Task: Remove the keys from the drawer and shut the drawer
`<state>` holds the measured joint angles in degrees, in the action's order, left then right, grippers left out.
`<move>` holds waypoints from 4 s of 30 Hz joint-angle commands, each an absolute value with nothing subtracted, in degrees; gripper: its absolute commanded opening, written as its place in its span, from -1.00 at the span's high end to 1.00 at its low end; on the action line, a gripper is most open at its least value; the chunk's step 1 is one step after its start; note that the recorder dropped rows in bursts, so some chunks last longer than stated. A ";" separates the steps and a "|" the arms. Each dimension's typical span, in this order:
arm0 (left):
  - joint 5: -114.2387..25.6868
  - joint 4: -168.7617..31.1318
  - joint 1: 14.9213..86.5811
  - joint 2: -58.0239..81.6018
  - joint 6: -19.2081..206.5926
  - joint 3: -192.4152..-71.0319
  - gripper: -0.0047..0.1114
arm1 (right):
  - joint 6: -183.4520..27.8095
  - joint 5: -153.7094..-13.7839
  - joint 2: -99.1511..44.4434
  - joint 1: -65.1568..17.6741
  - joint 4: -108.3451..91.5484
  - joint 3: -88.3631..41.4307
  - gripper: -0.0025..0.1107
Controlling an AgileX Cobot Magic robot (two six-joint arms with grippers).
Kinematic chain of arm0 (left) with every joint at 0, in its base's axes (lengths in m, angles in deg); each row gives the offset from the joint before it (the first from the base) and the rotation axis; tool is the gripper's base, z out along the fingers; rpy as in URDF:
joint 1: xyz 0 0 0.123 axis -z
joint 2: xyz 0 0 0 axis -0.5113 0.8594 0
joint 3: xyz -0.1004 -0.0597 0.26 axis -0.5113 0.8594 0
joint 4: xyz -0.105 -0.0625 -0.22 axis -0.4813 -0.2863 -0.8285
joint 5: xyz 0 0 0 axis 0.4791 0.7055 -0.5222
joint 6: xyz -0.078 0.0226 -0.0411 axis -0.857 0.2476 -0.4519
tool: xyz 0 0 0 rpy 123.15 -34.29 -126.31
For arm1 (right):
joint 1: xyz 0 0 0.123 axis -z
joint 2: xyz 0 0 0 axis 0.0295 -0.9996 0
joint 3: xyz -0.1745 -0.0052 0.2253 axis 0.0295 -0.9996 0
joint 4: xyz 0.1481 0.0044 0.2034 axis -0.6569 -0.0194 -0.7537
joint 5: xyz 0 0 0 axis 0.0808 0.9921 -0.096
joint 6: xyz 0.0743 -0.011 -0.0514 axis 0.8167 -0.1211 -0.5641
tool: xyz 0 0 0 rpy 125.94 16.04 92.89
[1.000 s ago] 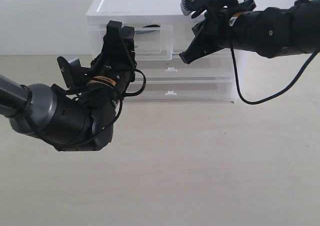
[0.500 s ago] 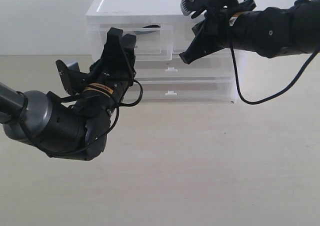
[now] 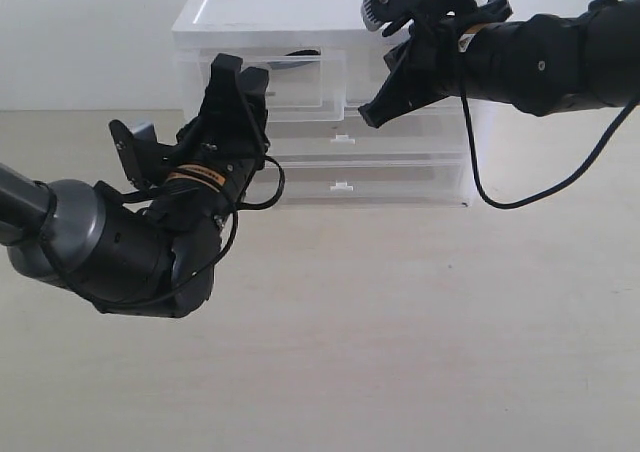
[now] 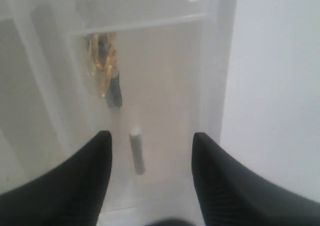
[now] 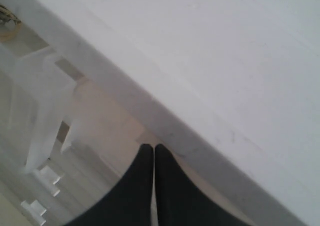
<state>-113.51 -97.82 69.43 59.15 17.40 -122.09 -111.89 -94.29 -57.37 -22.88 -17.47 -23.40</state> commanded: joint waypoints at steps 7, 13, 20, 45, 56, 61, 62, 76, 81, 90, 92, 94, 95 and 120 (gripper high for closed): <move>-114.24 -98.31 69.03 59.25 18.32 -123.73 0.12 | -111.71 -97.15 -57.36 -22.14 -18.11 -22.43 0.96; -114.24 -95.87 69.03 59.25 18.32 -123.61 0.21 | -111.71 -97.15 -57.36 -22.14 -18.11 -22.43 0.96; -113.75 -96.03 69.03 59.25 18.32 -123.61 0.26 | -111.71 -97.15 -57.36 -22.14 -18.11 -22.43 0.96; -112.99 -93.64 69.03 59.25 18.38 -123.37 0.85 | -111.71 -97.15 -57.36 -22.14 -18.11 -22.43 0.96; -114.24 -91.47 69.39 59.25 14.03 -117.37 0.85 | -111.71 -97.15 -57.36 -22.14 -18.11 -22.43 0.96; -114.24 -89.13 69.83 58.61 13.85 -117.01 0.85 | -111.71 -97.02 -57.36 -22.14 -18.11 -22.43 0.96; -114.24 -89.22 70.10 58.46 13.85 -116.92 0.85 | -111.71 -97.02 -57.36 -22.14 -18.11 -22.43 0.96; -114.24 -80.14 73.05 44.29 54.12 -111.35 0.85 | -112.21 -95.77 -57.36 -22.14 -18.11 -22.43 0.96; -99.70 -70.45 67.83 35.05 66.64 -114.39 0.85 | -112.18 -95.55 -57.36 -22.14 -18.11 -22.43 0.96; -59.05 -58.67 60.89 26.30 89.73 -127.76 0.85 | -112.18 -95.33 -57.36 -22.14 -18.11 -22.43 0.96; -51.49 -57.72 59.72 26.41 94.17 -131.81 0.85 | -112.18 -95.22 -57.36 -22.14 -18.11 -22.43 0.96; -45.25 -55.49 59.20 26.76 97.34 -135.08 0.85 | -112.18 -95.22 -57.36 -22.14 -18.11 -22.43 0.96; -42.45 -54.32 58.95 27.02 98.61 -136.87 0.85 | -112.18 -95.22 -57.36 -22.14 -18.11 -22.43 0.96; -9.61 -64.75 56.61 41.88 134.35 -159.79 0.85 | -112.18 -94.54 -57.36 -22.14 -18.11 -22.43 0.96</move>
